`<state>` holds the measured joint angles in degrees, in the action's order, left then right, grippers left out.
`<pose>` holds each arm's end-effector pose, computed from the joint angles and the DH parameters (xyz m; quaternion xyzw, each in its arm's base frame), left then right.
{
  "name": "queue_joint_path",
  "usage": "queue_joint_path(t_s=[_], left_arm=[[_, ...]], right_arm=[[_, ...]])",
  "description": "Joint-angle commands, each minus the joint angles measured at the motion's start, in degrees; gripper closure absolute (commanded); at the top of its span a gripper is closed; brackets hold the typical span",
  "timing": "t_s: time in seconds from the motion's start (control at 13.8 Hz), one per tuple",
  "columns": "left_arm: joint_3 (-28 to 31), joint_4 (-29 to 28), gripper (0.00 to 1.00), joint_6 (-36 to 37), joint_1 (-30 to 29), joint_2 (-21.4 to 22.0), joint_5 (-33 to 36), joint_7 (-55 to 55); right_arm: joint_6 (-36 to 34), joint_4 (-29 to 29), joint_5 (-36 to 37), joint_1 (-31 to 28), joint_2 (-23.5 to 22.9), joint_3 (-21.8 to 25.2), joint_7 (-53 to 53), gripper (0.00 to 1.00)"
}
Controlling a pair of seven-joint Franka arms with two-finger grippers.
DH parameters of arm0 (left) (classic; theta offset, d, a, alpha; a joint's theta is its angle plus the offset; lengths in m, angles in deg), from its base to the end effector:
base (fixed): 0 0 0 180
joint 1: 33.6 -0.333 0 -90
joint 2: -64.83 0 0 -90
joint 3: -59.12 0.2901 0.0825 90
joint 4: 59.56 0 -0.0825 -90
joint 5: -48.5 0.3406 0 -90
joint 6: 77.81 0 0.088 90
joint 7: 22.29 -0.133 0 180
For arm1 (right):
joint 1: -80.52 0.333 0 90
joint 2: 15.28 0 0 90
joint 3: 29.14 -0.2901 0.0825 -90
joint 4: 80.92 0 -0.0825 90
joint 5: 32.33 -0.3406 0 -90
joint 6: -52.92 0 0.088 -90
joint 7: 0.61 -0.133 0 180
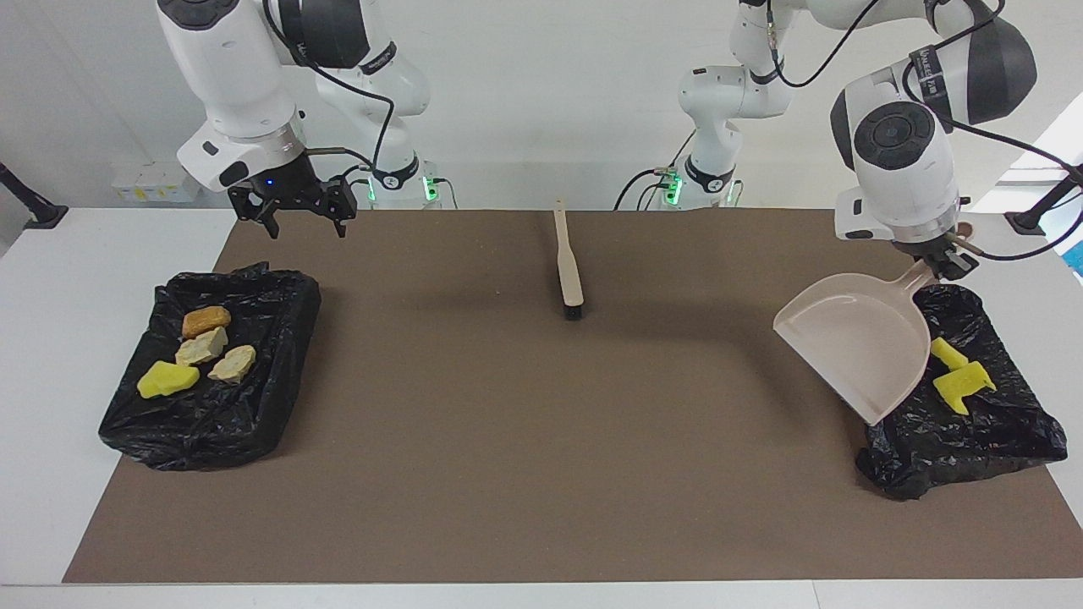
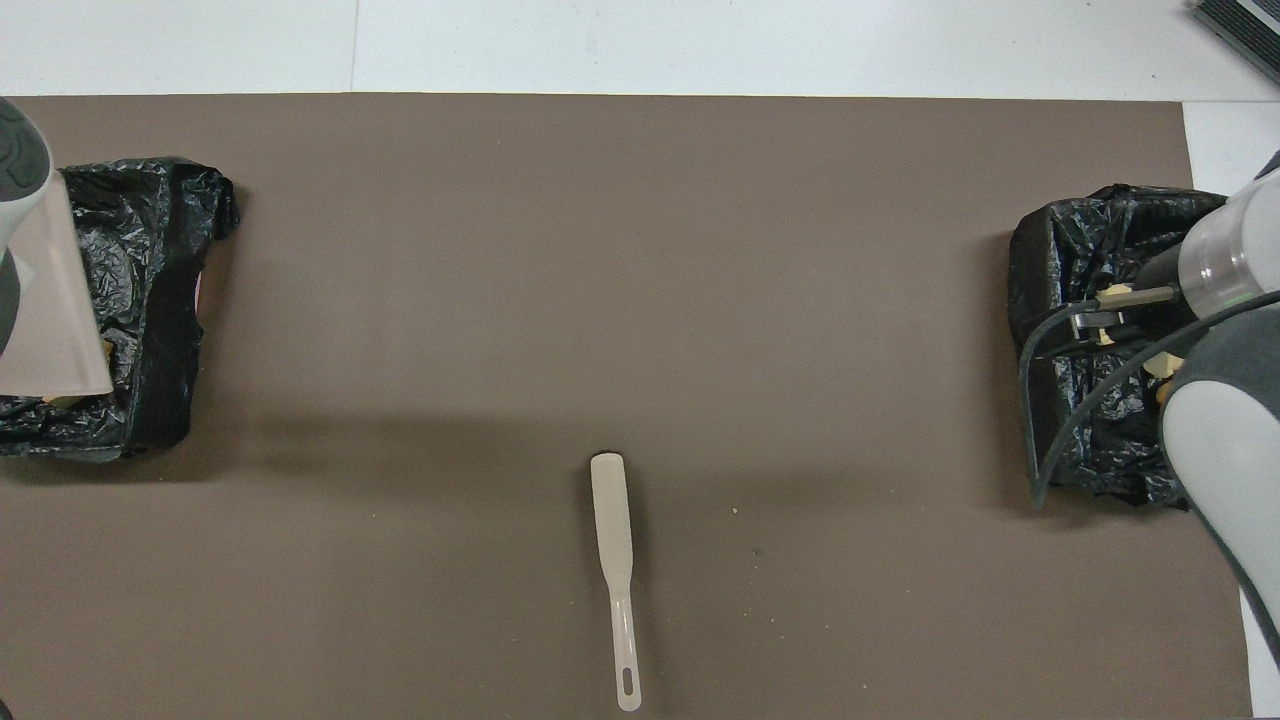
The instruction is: Sweep and dump trash in bin
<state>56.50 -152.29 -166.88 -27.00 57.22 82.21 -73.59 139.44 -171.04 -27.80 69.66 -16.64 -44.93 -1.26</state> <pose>0.5396 -0.0108 0.5039 -0.8114 0.5010 0.1903 0.2333 0.5071 0.0313 0.5554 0.9978 0.0367 -0.0410 0.0383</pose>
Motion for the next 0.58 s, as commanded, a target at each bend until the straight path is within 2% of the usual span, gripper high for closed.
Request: queue_joint_path(t_s=[0.0,0.29,0.36,0.51], left_arm=[[0.7,0.4,1.00,0.7,2.7,0.3,-7.7,8.5],[0.6,0.4,1.00,-0.9,7.9,-0.6,-20.4,28.3],[0.6,0.5,1.00,-0.9,10.3,-2.0,-21.4,32.7],[0.4,4.2,1.00,-2.4,14.1,-7.3,-24.1,45.8]], right_arm=[[-1.3,0.4,0.0,-0.4,0.3,-0.2,2.0,0.00],[-0.6,0.3,0.0,-0.1,0.3,-0.4,1.8,0.00],[-0.6,0.5,0.4,-0.1,0.2,-0.4,1.7,0.00],[-0.6,0.6,0.4,-0.3,-0.1,-0.3,1.6,0.00]])
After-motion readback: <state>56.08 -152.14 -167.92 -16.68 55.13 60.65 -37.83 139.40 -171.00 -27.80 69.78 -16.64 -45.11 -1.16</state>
